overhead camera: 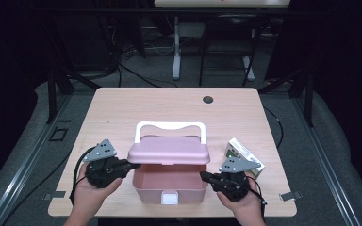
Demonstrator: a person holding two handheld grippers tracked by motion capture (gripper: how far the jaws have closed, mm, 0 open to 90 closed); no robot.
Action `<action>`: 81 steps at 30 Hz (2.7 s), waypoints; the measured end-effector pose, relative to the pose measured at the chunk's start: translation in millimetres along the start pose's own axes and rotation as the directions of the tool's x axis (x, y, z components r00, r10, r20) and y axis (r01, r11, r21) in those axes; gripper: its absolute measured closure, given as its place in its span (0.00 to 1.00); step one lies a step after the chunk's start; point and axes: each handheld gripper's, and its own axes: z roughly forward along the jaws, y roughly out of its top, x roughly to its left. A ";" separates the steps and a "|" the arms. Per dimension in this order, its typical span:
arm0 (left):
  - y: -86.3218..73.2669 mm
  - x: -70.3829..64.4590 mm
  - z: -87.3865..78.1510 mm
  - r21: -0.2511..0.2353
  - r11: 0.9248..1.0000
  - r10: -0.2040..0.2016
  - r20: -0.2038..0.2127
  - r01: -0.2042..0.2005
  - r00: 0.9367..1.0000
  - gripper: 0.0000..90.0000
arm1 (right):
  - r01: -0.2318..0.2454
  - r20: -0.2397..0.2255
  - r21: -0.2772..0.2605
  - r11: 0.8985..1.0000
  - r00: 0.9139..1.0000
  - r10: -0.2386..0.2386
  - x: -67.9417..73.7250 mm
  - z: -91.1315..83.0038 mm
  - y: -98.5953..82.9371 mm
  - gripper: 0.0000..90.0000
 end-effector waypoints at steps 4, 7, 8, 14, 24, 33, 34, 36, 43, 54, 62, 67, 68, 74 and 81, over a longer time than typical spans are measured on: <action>1.2 0.4 -0.1 -0.004 1.000 0.002 -0.005 -0.002 1.000 1.00 | -0.002 -0.013 0.010 1.000 1.000 0.002 0.5 3.8 -2.6 1.00; 1.7 1.2 -0.3 -0.004 1.000 0.000 -0.003 0.000 1.000 1.00 | 0.002 -0.020 0.024 1.000 1.000 -0.002 1.1 7.2 -4.6 1.00; 2.1 1.4 -0.4 -0.003 1.000 0.003 -0.006 -0.003 1.000 1.00 | 0.001 -0.022 0.024 1.000 1.000 -0.001 1.5 8.5 -5.3 1.00; 5.7 2.2 -0.8 -0.004 1.000 0.009 -0.013 -0.009 1.000 1.00 | 0.008 -0.030 0.038 0.999 1.000 -0.006 4.2 13.5 -7.4 1.00; 11.9 4.1 -0.9 -0.004 1.000 0.015 -0.020 -0.015 1.000 1.00 | 0.001 -0.045 0.034 0.999 0.999 0.000 3.9 16.4 -8.7 1.00; 17.2 6.8 -0.5 -0.018 1.000 0.007 -0.020 -0.008 1.000 1.00 | -0.003 -0.053 0.042 0.999 0.999 0.005 5.6 20.3 -9.1 1.00; 18.0 7.1 -0.5 -0.018 1.000 0.010 -0.022 -0.011 1.000 1.00 | -0.003 -0.054 0.042 0.999 0.999 0.005 5.6 20.6 -9.2 1.00; 19.6 7.1 -0.3 -0.017 1.000 0.010 -0.024 -0.011 1.000 1.00 | -0.003 -0.053 0.046 0.999 0.999 0.006 5.9 21.8 -9.6 1.00; 25.4 9.0 0.1 -0.015 1.000 0.020 -0.037 -0.020 0.999 1.00 | 0.001 -0.051 0.048 0.999 0.999 0.001 5.8 22.1 -9.9 1.00; 31.2 12.6 0.6 -0.017 1.000 0.015 -0.045 -0.016 0.999 1.00 | 0.009 -0.050 0.050 0.999 0.999 -0.006 5.8 21.7 -10.4 1.00; 35.7 14.8 1.7 -0.024 1.000 0.013 -0.052 -0.015 0.999 1.00 | 0.007 -0.053 0.052 0.999 0.999 -0.004 5.3 21.7 -10.2 1.00; 39.9 16.3 2.6 -0.027 1.000 0.013 -0.059 -0.015 0.998 1.00 | 0.007 -0.055 0.051 0.999 0.998 -0.004 5.2 21.7 -10.2 1.00; 41.0 16.7 2.6 -0.026 1.000 0.015 -0.060 -0.017 0.998 1.00 | 0.007 -0.056 0.051 0.999 0.998 -0.004 5.1 21.8 -10.2 1.00; 46.2 20.1 4.3 -0.034 0.999 0.007 -0.065 -0.009 0.998 1.00 | 0.007 -0.055 0.053 0.999 0.998 -0.004 5.0 21.9 -9.9 1.00; 49.7 23.9 6.8 -0.038 0.999 0.001 -0.077 -0.004 0.997 1.00 | 0.014 -0.054 0.053 0.998 0.998 -0.012 5.1 21.6 -10.3 1.00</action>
